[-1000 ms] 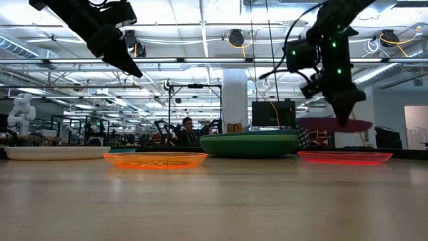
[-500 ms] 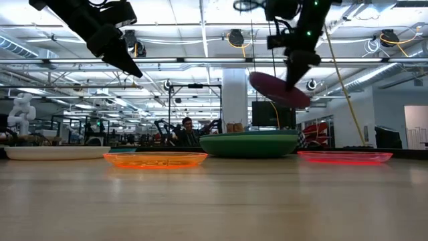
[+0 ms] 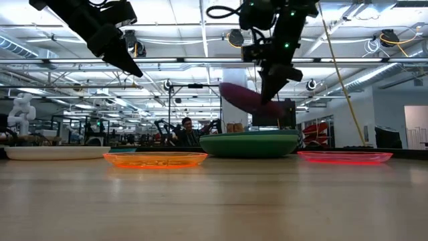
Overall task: Stack plastic plates
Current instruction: Stack the purple plate on top of the black plate
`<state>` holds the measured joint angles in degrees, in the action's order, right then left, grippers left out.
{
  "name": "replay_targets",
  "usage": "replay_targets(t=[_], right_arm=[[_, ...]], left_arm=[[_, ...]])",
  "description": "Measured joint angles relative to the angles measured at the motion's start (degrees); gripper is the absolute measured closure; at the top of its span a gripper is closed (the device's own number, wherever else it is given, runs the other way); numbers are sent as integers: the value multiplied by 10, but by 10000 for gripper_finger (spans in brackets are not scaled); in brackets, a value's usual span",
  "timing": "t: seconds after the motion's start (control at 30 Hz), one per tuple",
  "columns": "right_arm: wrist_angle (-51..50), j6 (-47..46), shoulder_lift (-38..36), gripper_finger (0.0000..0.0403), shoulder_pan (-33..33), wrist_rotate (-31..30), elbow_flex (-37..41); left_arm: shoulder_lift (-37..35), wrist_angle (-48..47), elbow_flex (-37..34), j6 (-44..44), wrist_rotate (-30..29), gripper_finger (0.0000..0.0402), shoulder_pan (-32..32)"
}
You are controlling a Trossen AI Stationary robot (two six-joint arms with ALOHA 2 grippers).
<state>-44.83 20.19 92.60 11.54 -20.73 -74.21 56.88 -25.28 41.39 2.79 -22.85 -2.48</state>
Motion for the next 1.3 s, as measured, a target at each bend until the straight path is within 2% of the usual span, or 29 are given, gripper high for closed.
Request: replay_targets(t=[0.5,0.9,1.3], right_arm=[[-45,22,113,393,-18,-1,-53],[-54,21,121,386,-18,-1,-53],[-54,5,121,343,-18,-2,-53]], left_arm=[[0,-1,0,5,0,263,0],[0,-1,0,5,0,263,0],[0,-1,0,3,0,263,0]])
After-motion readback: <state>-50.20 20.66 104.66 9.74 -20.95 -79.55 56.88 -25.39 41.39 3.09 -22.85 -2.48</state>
